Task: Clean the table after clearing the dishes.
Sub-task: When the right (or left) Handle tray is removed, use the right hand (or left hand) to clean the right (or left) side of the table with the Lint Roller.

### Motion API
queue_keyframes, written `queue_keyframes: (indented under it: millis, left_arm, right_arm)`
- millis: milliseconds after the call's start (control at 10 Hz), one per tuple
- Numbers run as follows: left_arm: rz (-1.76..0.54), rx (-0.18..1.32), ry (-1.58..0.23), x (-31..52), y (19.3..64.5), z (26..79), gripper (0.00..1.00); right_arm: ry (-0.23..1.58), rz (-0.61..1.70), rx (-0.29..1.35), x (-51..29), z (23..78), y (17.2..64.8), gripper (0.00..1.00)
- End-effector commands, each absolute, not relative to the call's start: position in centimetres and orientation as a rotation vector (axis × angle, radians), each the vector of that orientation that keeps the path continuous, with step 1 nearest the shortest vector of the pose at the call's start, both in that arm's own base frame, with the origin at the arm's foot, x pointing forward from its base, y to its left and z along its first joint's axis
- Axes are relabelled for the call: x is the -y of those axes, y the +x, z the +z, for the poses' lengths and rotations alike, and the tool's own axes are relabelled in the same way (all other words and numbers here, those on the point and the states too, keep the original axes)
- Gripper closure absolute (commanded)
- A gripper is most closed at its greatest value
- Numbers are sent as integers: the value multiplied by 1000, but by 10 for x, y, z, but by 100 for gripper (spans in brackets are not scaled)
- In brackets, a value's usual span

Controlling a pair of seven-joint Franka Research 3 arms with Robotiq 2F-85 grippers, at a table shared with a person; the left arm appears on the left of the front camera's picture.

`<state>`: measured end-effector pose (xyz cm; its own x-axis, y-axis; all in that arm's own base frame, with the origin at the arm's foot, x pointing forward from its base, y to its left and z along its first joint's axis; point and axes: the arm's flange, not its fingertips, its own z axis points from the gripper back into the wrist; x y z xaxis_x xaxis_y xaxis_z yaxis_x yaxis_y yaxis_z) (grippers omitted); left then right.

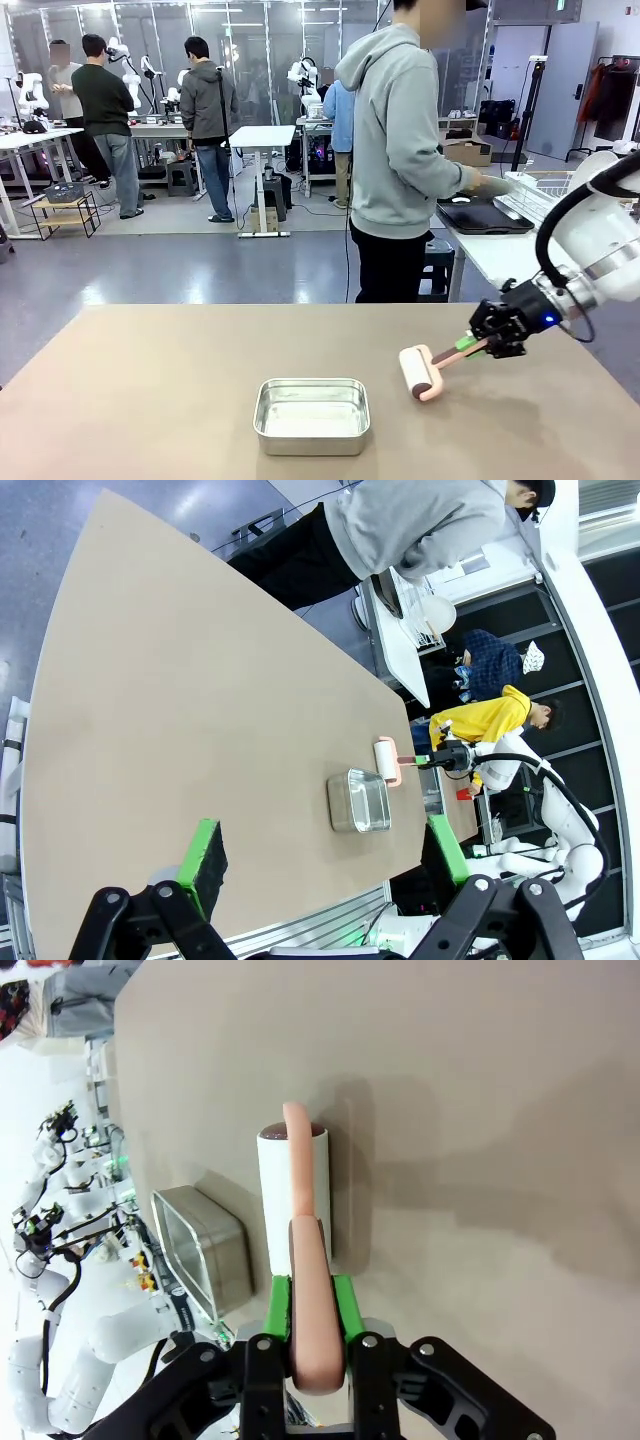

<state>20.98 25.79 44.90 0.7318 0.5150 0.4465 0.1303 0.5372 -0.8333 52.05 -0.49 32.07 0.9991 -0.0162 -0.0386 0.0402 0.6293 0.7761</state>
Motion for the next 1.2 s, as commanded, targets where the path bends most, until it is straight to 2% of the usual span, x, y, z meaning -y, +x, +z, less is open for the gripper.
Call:
queue_keyframes:
  millis: [0, 200, 700, 1100]
  left_arm:
    - [257, 738, -1014, -259, 209, 454, 0]
    - [257, 738, -1014, -259, 209, 454, 0]
    - [257, 738, -1014, -259, 209, 454, 0]
    - [257, 738, -1014, -259, 209, 454, 0]
  right_arm:
    - [685, 0, 2, 41, 304, 502, 79]
    - [610, -73, 35, 81, 314, 500, 79]
    - [155, -108, 7, 126, 364, 496, 79]
    - [54, -58, 22, 101, 419, 487, 79]
